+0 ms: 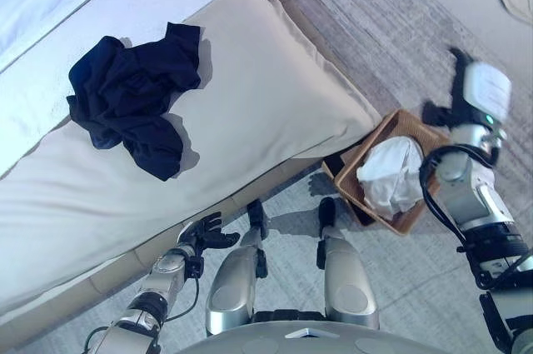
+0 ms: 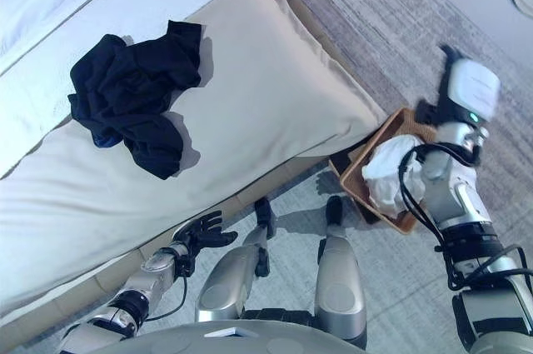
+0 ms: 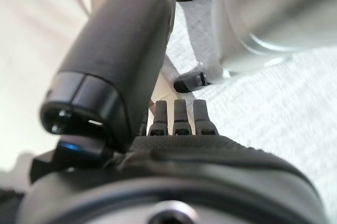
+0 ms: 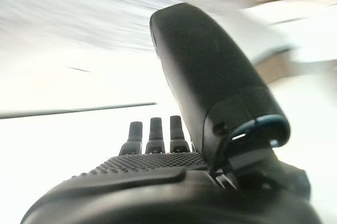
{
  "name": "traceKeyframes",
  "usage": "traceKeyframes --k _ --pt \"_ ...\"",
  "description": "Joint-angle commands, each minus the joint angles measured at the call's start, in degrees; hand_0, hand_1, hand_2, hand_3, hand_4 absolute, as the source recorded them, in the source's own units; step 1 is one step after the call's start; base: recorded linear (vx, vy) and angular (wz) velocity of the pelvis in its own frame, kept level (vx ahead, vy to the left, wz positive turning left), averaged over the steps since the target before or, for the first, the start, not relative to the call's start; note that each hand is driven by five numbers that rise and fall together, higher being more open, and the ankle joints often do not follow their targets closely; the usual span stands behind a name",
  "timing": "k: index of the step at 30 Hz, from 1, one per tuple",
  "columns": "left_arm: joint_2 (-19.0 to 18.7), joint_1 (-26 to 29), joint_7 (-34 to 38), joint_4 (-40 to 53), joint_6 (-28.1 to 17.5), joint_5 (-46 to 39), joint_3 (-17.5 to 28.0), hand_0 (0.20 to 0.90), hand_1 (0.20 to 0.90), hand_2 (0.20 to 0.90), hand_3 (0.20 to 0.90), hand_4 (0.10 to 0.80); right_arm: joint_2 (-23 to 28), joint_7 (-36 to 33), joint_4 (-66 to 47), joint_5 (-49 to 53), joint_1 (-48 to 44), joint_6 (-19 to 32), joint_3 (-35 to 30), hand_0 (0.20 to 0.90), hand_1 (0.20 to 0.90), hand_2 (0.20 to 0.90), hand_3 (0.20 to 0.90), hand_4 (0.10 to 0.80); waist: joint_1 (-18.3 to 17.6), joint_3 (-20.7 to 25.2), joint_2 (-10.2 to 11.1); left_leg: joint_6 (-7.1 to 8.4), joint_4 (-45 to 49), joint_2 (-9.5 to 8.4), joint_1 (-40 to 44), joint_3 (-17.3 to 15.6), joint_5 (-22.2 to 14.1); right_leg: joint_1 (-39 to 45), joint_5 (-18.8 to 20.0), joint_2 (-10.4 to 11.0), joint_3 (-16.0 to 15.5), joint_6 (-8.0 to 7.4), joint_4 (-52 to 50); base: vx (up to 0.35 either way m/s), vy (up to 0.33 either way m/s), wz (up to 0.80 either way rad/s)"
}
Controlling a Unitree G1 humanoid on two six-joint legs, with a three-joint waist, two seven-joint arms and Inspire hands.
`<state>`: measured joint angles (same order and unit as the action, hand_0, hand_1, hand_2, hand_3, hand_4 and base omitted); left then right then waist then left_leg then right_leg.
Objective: Pick up the clothes from the bed and place them into the basket
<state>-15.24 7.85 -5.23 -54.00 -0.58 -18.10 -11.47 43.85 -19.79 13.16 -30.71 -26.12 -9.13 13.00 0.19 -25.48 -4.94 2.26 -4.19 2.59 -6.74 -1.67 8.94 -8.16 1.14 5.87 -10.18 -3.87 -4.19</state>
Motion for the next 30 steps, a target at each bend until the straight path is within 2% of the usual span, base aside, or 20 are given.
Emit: traceKeyframes --k 1,4,9,12,13,17,20,23,26,30 --pt "-3.06 -2.97 0.14 -3.15 -1.06 -0.49 -0.45 0.900 0.900 0.900 0.900 0.800 0.54 3.26 1.35 -0.14 -6.80 5.54 4.77 0.900 0.900 0.900 0.900 0.800 5.00 5.58 4.51 -2.84 6.89 -5.41 -1.88 1.87 -9.83 -0.21 -2.35 0.81 -2.02 0.18 -1.62 0.039 0.138 0.56" --pt "-4.14 -2.69 -0.24 -3.75 -0.35 1.07 -1.45 0.900 0.900 0.900 0.900 0.800 -2.05 4.43 6.74 0.04 -14.58 3.37 10.36 0.900 0.900 0.900 0.900 0.800 9.89 4.23 5.53 -3.50 9.02 -6.19 -3.80 4.89 -10.13 0.51 -2.69 1.91 -4.80 0.04 -2.52 0.015 0.063 0.69" --pt "-7.85 -1.22 -0.76 -4.38 1.15 -0.28 -2.21 0.900 0.900 0.900 0.900 0.800 -6.22 1.67 15.99 2.70 -27.29 0.55 17.42 0.900 0.900 0.900 0.900 0.800 16.37 2.36 6.99 -3.95 8.83 -6.44 -6.36 8.37 -9.27 1.28 -2.41 2.52 -9.75 -0.19 -3.15 0.010 0.010 0.60" --pt "-9.26 -0.90 -1.39 -5.20 1.18 -1.92 -1.84 0.900 0.900 0.900 0.900 0.800 -8.10 -0.05 20.76 3.26 -32.58 -0.81 19.07 0.900 0.900 0.900 0.900 0.800 19.59 1.77 7.35 -3.81 8.48 -6.59 -7.99 10.25 -8.57 1.86 -2.91 2.86 -12.06 -0.16 -3.65 0.058 0.039 0.49" --pt "-9.69 -0.76 -1.92 -5.59 0.90 -1.96 -1.59 0.900 0.900 0.900 0.900 0.800 -8.82 -0.59 23.16 3.83 -34.66 -2.05 19.60 0.900 0.900 0.900 0.900 0.800 21.02 1.54 7.64 -3.41 8.11 -6.40 -7.92 11.06 -9.49 2.28 -4.33 2.90 -12.26 -0.41 -4.35 0.096 0.004 0.41" --pt "-9.94 -0.49 -3.47 -6.08 -0.47 -2.62 -1.45 0.900 0.900 0.900 0.900 0.800 -10.59 -0.33 33.38 7.16 -40.24 -8.25 20.72 0.900 0.900 0.900 0.900 0.800 25.22 0.40 7.47 -3.20 8.24 -6.67 -10.53 13.20 -8.50 1.91 -5.58 4.25 -15.64 -0.06 -6.78 0.048 0.038 0.45" --pt "-9.69 -0.80 -4.25 -6.17 -1.99 -3.13 -1.75 0.900 0.900 0.900 0.900 0.800 -11.37 0.48 40.72 8.92 -42.34 -10.40 20.80 0.900 0.900 0.900 0.900 0.800 27.21 -0.27 7.15 -3.20 8.64 -6.94 -11.81 14.33 -8.20 1.64 -5.96 4.95 -17.48 -0.05 -7.78 0.026 0.027 0.40" --pt "-9.44 -1.59 -5.50 -5.97 -3.82 -3.18 -2.00 0.900 0.900 0.900 0.900 0.800 -12.45 4.48 49.02 8.09 -44.90 -11.93 21.17 0.900 0.900 0.900 0.900 0.800 29.87 -1.31 6.67 -3.17 9.97 -7.17 -13.86 14.94 -8.08 1.13 -5.92 6.24 -20.29 -0.18 -8.93 0.022 0.032 0.26" --pt "-9.72 -1.92 -5.89 -5.78 -4.99 -3.05 -1.91 0.900 0.900 0.900 0.900 0.800 -12.11 8.45 52.00 8.35 -46.41 -13.56 22.06 0.900 0.900 0.900 0.900 0.800 31.02 -2.42 6.61 -3.25 11.60 -7.26 -15.71 15.04 -8.25 0.44 -6.16 6.68 -21.43 -0.24 -10.21 0.013 0.001 0.18" --pt "-10.02 -2.27 -6.04 -4.64 -6.28 -3.34 -2.04 0.900 0.900 0.900 0.900 0.800 -11.88 8.75 52.93 7.76 -48.21 -11.93 22.52 0.900 0.900 0.900 0.900 0.800 31.87 -3.80 6.53 -3.23 12.96 -7.47 -17.59 15.43 -8.05 -0.63 -6.67 6.74 -22.19 -0.32 -12.09 0.011 -0.011 0.09"
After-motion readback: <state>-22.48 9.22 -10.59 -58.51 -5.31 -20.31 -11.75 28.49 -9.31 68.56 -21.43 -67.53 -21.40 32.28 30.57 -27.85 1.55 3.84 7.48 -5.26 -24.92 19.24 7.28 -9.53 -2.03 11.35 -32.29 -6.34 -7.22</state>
